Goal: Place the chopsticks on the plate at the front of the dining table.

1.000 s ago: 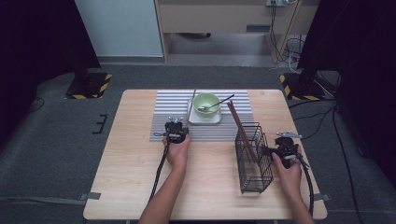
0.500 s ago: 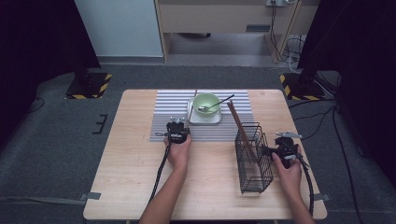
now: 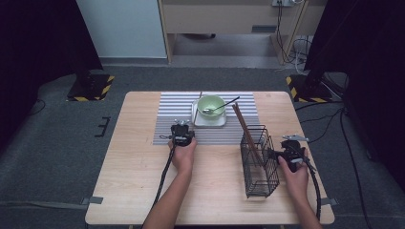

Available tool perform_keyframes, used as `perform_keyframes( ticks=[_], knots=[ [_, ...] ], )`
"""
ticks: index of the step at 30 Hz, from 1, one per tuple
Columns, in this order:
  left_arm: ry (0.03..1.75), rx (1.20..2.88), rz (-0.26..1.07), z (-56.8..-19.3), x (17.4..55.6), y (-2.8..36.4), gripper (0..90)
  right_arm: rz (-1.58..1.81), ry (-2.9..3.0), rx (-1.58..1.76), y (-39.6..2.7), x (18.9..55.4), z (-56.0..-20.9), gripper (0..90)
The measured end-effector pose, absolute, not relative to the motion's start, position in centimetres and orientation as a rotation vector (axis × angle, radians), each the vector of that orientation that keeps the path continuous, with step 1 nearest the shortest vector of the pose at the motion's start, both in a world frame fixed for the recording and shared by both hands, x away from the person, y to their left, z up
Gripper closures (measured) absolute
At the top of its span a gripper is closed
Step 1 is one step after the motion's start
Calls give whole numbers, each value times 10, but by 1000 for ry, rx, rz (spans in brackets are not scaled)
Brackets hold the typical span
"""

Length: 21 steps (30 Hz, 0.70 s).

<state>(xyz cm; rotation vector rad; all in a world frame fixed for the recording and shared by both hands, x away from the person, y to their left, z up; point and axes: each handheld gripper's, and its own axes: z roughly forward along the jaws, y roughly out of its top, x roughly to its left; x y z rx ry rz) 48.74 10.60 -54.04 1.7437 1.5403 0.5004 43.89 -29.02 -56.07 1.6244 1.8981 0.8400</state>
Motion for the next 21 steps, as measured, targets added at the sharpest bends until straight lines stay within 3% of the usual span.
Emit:
perform_keyframes(
  ticks=[21],
  knots=[
    [1533, 1745, 493, -541, 486, 100, 809, 840, 1898, 1624, -290, 439, -561, 52]
  ],
)
